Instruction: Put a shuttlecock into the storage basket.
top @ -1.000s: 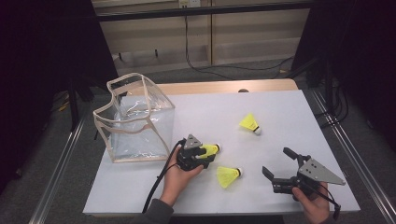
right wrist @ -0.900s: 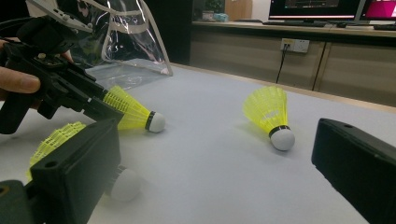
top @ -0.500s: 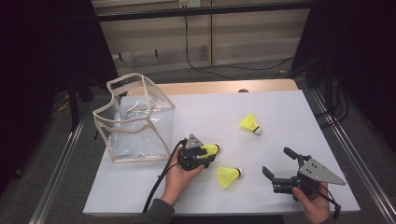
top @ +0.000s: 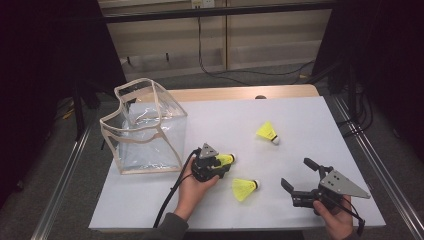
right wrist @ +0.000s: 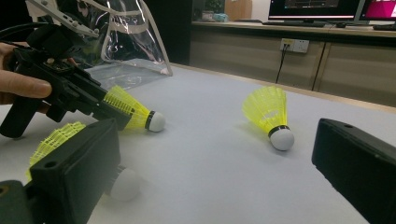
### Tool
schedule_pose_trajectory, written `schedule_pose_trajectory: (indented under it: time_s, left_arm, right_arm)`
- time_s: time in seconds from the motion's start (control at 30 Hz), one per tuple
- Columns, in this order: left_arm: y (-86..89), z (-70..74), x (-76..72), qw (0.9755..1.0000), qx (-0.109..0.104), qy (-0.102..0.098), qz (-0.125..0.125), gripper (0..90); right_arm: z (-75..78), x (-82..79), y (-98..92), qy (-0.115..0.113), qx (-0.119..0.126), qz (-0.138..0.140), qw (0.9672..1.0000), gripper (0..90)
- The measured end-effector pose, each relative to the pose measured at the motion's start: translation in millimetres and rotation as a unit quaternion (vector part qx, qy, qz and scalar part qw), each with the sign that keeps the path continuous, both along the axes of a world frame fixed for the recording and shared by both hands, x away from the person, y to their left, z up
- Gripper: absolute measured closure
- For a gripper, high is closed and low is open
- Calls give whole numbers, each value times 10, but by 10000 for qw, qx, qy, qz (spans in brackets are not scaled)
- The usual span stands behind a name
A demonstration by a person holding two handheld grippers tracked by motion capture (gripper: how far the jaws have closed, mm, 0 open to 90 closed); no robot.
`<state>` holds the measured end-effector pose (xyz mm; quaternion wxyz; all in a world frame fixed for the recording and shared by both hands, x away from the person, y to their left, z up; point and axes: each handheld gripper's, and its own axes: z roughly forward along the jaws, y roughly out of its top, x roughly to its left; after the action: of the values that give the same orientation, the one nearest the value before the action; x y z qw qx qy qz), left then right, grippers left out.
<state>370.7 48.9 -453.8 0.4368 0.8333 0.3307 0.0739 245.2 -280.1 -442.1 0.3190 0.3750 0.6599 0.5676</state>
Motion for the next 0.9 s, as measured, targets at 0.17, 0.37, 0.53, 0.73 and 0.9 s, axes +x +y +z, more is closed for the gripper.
schedule_pose_trajectory:
  time_s: [0.17,0.37,0.53,0.73,0.9]
  left_arm:
    - [-7,-7,1,10000,-58,-12,46,690]
    - [-1,-12,16,9999,-112,-24,65,725]
    - [11,-1,24,10000,-71,-63,27,769]
    - [29,2,31,9999,-138,46,31,854]
    - [33,10,31,9999,-126,37,41,872]
  right_arm:
    - [0,0,-2,-2,2,0,10000,8]
    - [-3,1,-2,7,7,3,10000,8]
    - [-3,1,-6,5,-5,0,10000,8]
    - [-2,-1,-6,6,11,15,10000,8]
    - [-2,-3,-8,10,15,15,10000,8]
